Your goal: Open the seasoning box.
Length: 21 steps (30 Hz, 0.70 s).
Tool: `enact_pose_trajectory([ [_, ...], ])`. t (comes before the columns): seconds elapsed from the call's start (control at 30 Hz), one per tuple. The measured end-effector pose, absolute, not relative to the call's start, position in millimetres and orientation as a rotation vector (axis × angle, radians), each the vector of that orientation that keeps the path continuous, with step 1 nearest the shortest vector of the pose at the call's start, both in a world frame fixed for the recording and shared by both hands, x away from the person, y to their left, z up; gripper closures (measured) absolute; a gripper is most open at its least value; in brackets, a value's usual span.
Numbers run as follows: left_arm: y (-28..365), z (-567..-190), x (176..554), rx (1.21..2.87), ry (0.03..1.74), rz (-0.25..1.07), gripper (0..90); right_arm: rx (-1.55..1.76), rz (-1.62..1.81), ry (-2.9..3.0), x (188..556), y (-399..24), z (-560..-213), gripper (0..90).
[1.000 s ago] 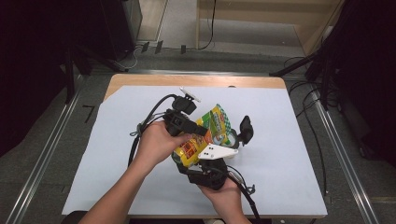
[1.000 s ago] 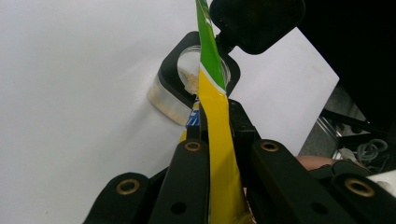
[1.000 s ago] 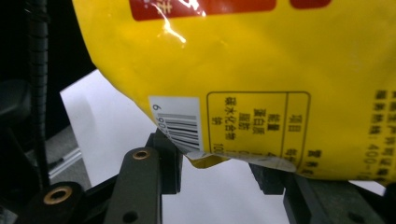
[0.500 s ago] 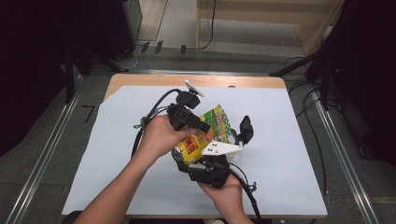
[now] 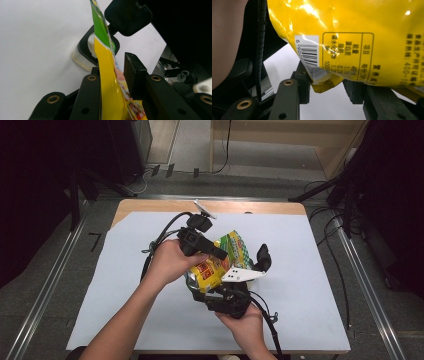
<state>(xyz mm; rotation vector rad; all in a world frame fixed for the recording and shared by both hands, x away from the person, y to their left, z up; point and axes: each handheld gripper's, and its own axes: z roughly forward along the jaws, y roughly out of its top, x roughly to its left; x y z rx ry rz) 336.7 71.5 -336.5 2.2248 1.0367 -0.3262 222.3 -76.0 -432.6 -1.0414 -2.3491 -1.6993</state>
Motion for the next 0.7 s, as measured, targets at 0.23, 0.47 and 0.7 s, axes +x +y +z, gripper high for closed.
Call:
enact_pose_trajectory([
  [0.23,70.2,-338.2,334.0,2.253,1.044,-0.295,80.9,-1.040,-1.679,-2.359,224.1,-76.6,-434.6,62.5],
  [0.47,65.6,-338.7,330.3,2.291,1.045,-0.232,87.6,-1.011,-1.650,-2.383,223.4,-71.4,-437.5,61.7],
  [0.7,60.8,-337.6,327.5,2.296,1.039,-0.195,88.0,-1.018,-1.649,-2.413,221.8,-69.6,-436.9,61.5],
])
